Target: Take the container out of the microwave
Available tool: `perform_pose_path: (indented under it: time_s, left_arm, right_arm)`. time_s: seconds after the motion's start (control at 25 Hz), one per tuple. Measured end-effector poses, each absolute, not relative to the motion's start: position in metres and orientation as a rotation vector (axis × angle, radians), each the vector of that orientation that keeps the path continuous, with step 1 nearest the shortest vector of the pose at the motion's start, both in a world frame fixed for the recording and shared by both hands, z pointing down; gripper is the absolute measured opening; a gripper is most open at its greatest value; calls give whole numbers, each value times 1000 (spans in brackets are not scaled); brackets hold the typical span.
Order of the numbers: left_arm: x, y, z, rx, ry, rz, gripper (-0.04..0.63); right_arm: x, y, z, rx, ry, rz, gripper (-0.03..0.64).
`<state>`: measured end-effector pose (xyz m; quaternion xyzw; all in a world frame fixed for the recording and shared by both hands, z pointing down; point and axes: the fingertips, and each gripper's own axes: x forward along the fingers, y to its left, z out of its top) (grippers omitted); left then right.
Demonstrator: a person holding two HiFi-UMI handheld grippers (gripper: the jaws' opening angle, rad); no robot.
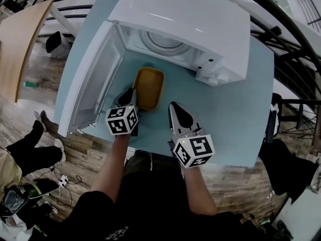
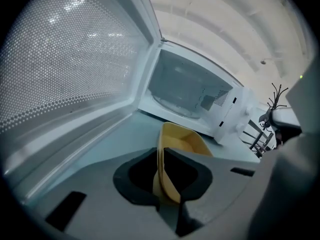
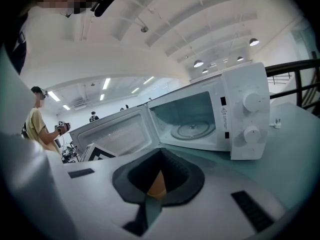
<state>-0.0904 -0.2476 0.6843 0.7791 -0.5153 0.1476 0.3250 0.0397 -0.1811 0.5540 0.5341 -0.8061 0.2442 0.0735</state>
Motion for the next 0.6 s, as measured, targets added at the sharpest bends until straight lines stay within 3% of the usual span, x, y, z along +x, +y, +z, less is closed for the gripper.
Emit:
perform_pose_path:
  time_s: [0.24, 0.6]
  left_arm:
    - [-92, -245, 680, 2050, -1355, 406, 78]
    - [-102, -231, 651, 2080, -1378, 409, 81]
  right_arm:
    - [40, -177, 546, 1616, -2425, 714, 6]
    - [46, -162, 523, 1669, -2421, 684, 6]
